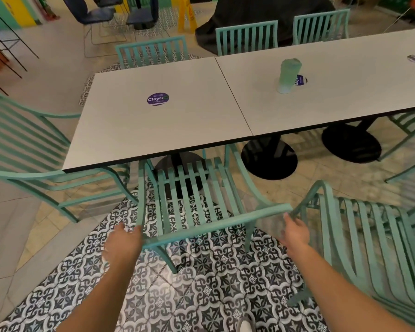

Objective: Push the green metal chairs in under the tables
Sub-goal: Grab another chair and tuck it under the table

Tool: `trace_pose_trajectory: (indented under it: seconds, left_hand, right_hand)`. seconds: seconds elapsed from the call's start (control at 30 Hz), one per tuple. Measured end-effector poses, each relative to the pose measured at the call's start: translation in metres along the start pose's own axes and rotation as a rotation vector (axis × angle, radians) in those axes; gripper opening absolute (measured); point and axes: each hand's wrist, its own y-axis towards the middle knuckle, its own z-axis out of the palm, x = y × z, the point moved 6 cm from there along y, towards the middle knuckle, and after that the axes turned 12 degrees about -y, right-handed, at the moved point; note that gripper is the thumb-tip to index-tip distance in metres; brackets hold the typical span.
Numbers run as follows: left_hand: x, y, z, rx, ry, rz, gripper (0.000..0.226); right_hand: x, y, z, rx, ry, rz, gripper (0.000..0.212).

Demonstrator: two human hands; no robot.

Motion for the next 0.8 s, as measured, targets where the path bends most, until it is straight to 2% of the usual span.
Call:
trace_pose_trajectory:
  seconds: [0.03,0.1,0.17,0.27,0.4,0.53,0.63,0.8]
  left_hand:
    - [-0.016,-0.002,0.005,0.018,0.118,0.139,0.055]
    - [-0.051,-0.019,0.022,0.092,0.206,0.398,0.051]
    - [-0.086,-0.051,0.042,0.192,0.279,0.609,0.051]
    - [-0.13,-0.111,0.081,0.339,0.39,0.931,0.052]
    - [-0.168,-0.203,0.129,0.502,0.486,1.282,0.052]
    - [-0.188,-0.305,0.16,0.605,0.51,1.502,0.054]
    - [-0.194,-0.384,0.181,0.707,0.54,1.649,0.052]
    - [-0.191,-0.499,0.233,0.825,0.611,1.767,0.056]
  right_hand:
    - [-0.002,-0.005,-0.008,-0.026,-0.112,-0.083,0.039]
    - [-0.012,-0.018,-0.031,-0.065,-0.32,-0.222,0.041]
    - [-0.022,-0.032,-0.058,-0.107,-0.481,-0.321,0.052]
    - [-0.031,-0.049,-0.109,-0.181,-0.674,-0.475,0.056]
    - [-0.054,-0.062,-0.184,-0.227,-0.829,-0.565,0.056]
    - [-0.091,-0.071,-0.264,-0.321,-0.933,-0.546,0.059]
    - [-0.131,-0.074,-0.326,-0.384,-0.914,-0.484,0.059]
    - [-0.2,-0.053,-0.407,-0.417,-0.917,-0.444,0.075]
